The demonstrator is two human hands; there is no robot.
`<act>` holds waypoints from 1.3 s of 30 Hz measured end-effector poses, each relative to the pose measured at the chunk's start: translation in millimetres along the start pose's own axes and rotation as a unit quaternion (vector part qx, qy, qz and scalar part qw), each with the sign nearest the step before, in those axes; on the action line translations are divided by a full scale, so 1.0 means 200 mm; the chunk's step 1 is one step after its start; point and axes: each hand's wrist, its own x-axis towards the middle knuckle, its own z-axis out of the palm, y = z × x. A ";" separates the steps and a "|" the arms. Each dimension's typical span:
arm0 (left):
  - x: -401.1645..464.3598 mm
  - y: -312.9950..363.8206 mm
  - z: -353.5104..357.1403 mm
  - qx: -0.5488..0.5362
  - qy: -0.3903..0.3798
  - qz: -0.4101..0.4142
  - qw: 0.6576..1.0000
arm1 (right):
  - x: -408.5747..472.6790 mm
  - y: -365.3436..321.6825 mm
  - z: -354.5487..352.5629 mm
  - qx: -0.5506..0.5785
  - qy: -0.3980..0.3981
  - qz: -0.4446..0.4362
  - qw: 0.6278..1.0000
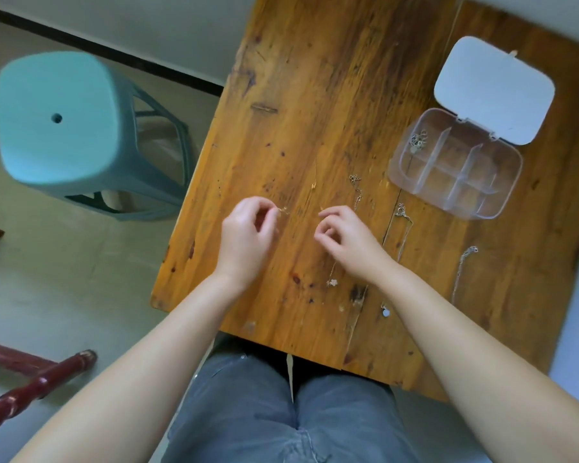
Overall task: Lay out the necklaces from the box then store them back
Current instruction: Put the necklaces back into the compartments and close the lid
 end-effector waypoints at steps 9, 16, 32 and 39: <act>0.34 0.39 0.33 -0.062 -0.014 0.019 0.998 | -0.08 0.15 -0.67 0.519 0.196 0.124 0.823; 0.59 0.77 0.90 0.024 -0.078 0.116 0.990 | 0.12 0.41 -0.98 0.582 0.287 0.153 0.745; -0.14 0.34 0.64 0.155 -0.293 0.164 0.929 | -0.19 0.38 -0.37 -0.048 0.157 0.130 0.978; -0.36 0.24 0.77 0.283 -0.297 0.216 0.886 | -0.12 0.39 -0.20 -0.163 0.217 0.148 0.951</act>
